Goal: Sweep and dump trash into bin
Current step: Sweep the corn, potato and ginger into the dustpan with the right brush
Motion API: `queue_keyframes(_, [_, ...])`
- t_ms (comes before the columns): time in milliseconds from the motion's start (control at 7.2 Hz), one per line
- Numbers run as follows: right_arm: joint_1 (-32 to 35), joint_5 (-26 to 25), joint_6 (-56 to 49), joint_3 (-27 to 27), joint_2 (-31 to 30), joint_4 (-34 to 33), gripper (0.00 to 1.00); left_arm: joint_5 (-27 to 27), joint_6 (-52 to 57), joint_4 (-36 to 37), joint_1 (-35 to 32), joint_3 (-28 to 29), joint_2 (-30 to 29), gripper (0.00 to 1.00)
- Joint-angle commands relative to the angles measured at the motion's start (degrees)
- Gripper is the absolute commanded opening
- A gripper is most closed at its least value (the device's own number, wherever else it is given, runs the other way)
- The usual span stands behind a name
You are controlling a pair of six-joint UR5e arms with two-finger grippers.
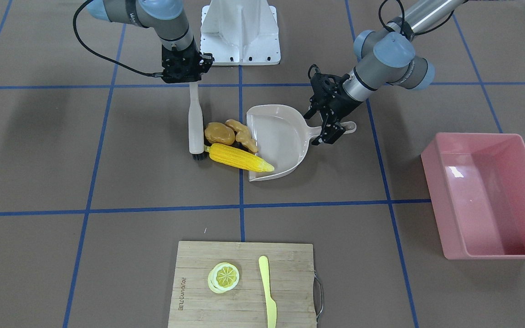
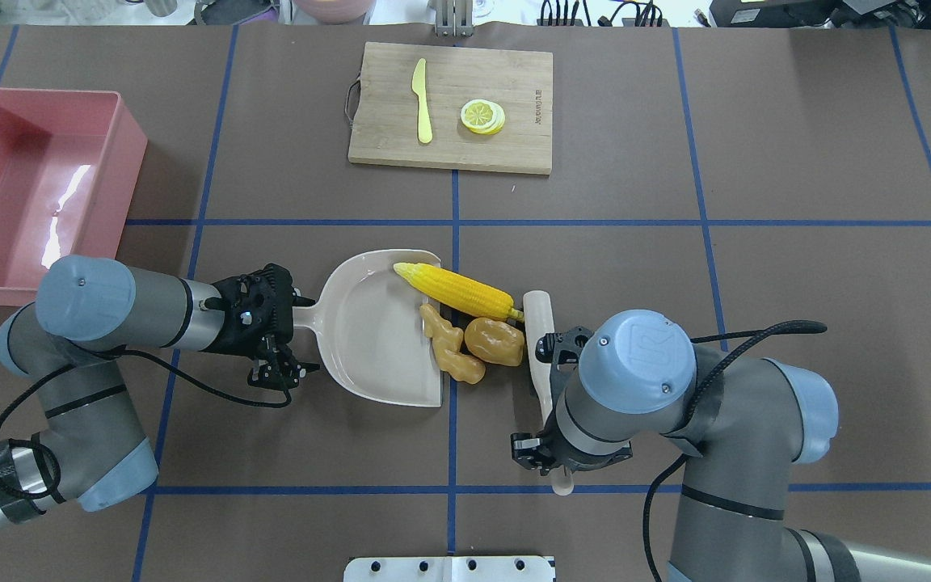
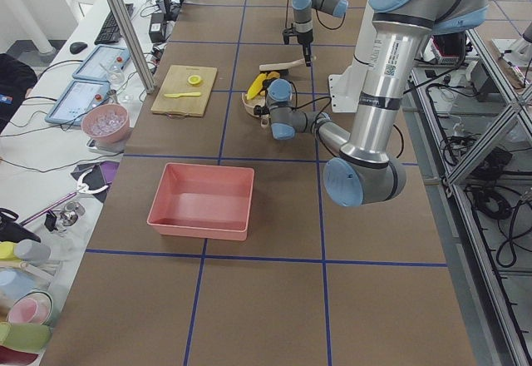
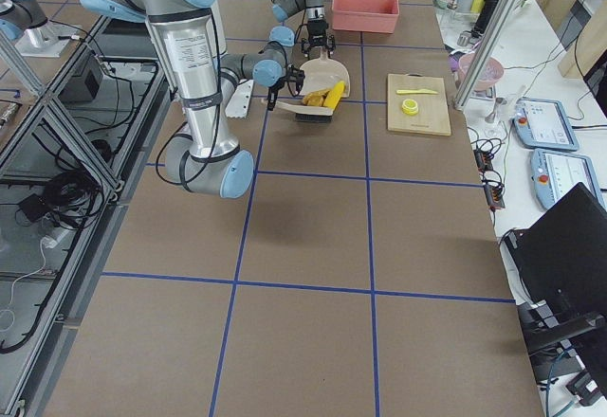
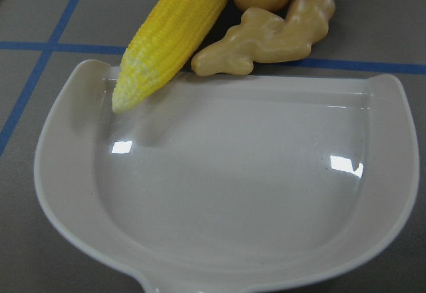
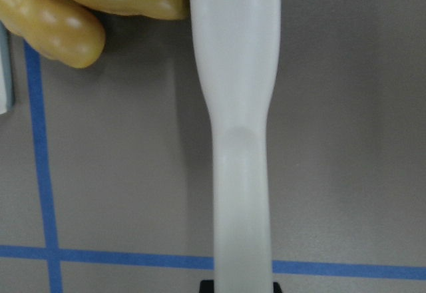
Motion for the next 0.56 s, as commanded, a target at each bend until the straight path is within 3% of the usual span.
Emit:
queue_keyframes(0, [-1.10, -0.02, 0.95, -2.58, 3.76, -0.05, 0.00, 0.05, 0.00, -0.08, -0.05, -0.01, 0.00, 0.96])
queue_keyframes(417, [-1.98, -0.02, 1.57, -4.44, 7.89, -0.48, 0.00, 0.05, 0.00, -0.08, -0.05, -0.01, 0.18, 0.96])
